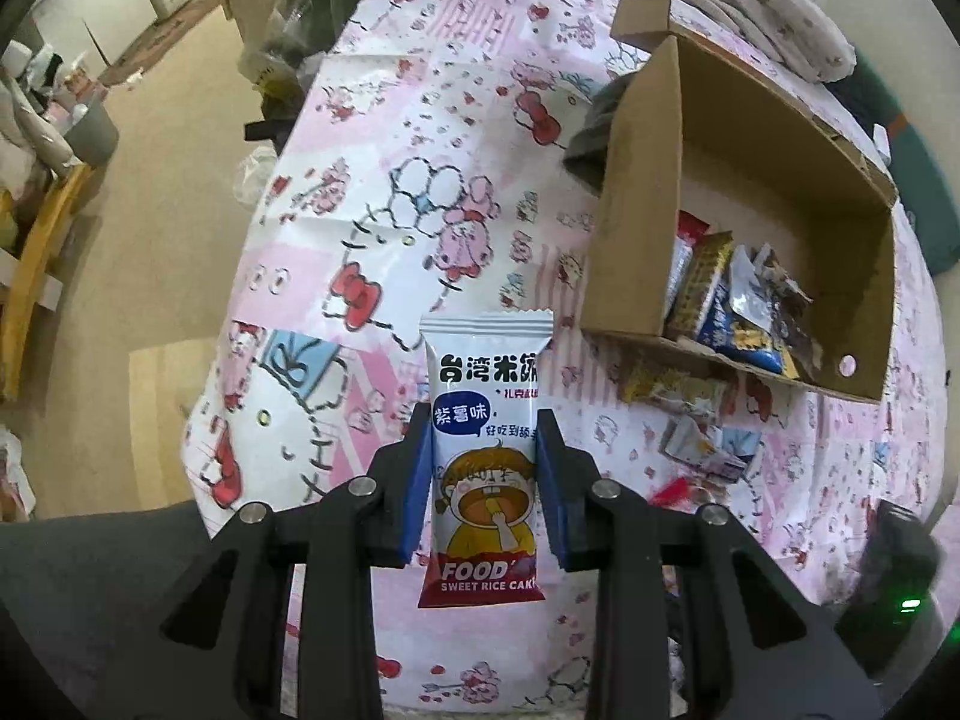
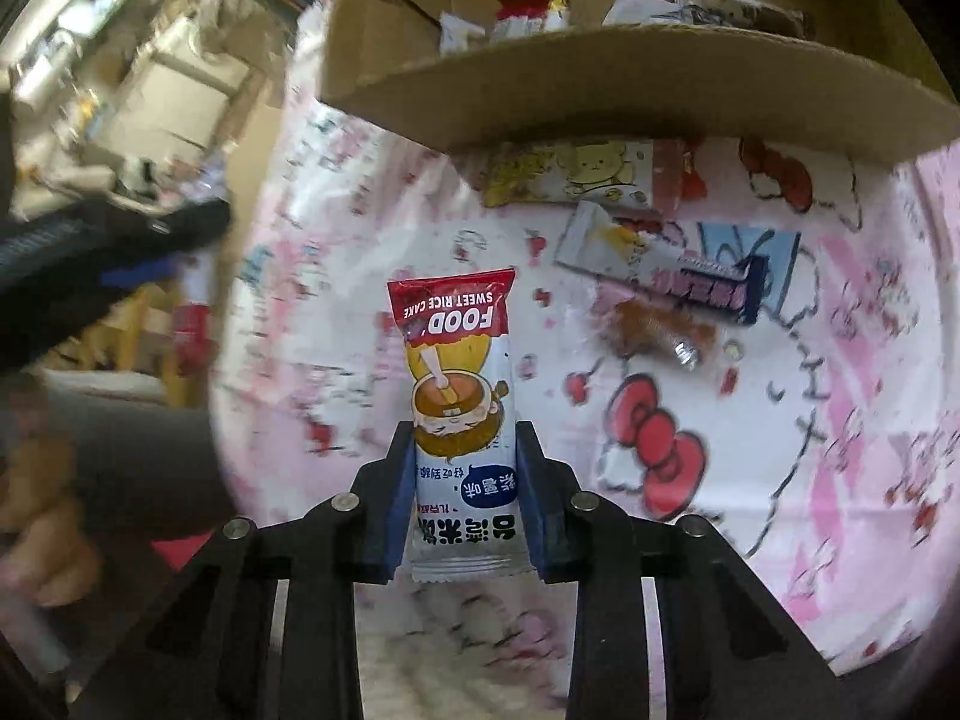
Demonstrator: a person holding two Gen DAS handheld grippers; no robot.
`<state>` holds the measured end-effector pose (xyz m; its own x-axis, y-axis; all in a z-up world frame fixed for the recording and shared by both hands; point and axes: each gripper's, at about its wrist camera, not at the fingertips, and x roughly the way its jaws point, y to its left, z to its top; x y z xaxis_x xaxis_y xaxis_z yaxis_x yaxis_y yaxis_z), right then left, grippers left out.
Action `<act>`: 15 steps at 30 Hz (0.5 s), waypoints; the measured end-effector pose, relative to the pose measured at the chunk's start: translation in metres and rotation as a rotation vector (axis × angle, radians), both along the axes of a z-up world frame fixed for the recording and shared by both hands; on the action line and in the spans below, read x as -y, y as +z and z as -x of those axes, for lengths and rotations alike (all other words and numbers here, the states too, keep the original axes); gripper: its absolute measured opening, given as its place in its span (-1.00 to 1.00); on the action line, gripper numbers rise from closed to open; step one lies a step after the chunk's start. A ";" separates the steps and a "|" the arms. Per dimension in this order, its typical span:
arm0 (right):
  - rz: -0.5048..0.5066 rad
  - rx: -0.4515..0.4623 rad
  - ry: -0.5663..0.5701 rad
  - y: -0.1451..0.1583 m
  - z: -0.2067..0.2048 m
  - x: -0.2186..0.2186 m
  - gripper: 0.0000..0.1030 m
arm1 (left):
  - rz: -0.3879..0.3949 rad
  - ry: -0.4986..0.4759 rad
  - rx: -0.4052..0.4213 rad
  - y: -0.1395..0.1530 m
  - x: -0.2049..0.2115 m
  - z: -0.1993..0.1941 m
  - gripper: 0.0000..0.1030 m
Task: Organize snacks
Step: 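Carry the rice cake packet with the left tool over the box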
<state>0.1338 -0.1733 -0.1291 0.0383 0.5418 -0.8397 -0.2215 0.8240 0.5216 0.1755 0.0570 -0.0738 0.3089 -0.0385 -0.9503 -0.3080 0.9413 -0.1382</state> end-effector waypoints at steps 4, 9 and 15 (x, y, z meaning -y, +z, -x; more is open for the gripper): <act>-0.059 0.010 -0.011 0.020 0.002 0.007 -0.37 | 0.015 -0.001 0.021 0.003 -0.002 0.003 -0.46; -0.173 0.047 -0.032 0.049 0.007 0.033 -0.37 | -0.024 -0.021 0.059 0.010 0.001 0.009 -0.46; -0.289 0.148 -0.074 0.080 0.007 0.049 -0.37 | -0.045 -0.044 0.094 0.016 0.006 0.017 -0.46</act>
